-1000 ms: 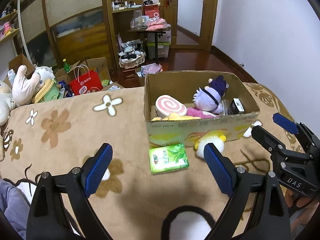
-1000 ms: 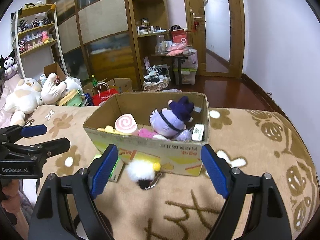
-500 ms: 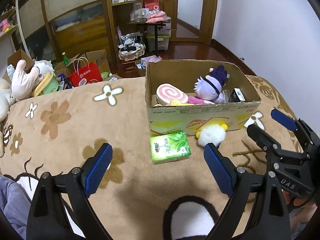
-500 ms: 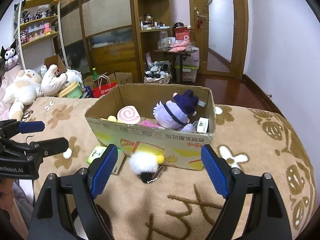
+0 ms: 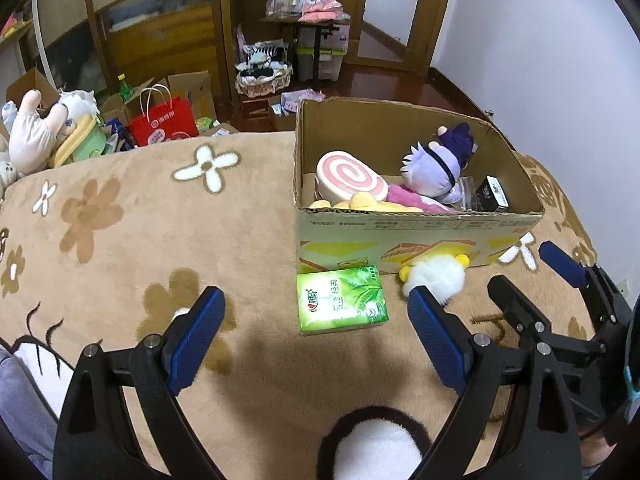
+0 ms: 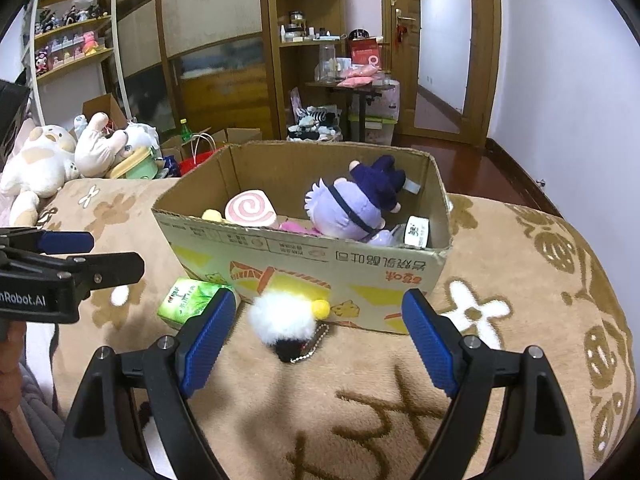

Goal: Organize soft objects
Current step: 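Lower the left tool onto the green tissue pack while the right tool reaches the white pompom keychain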

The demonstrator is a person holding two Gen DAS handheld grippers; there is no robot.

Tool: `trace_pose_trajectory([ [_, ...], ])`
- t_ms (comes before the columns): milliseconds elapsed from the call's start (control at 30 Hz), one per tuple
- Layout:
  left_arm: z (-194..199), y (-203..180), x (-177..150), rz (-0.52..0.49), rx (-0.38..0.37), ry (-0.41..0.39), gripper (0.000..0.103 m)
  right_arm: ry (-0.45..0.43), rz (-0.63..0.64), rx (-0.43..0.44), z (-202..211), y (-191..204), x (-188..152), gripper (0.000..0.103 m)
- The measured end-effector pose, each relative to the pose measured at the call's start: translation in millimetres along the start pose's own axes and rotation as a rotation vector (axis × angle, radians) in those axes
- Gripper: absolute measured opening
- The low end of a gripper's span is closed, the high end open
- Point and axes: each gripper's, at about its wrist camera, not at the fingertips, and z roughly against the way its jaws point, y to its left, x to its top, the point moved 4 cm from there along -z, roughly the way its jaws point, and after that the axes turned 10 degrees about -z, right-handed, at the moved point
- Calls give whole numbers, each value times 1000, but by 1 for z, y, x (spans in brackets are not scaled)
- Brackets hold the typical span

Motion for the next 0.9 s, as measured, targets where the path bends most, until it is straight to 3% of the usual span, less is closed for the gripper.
trace_pose_trajectory([
  [900,-66,1,6,32,-67,133,92,115,-16,-14,-58,-1,-15,89],
])
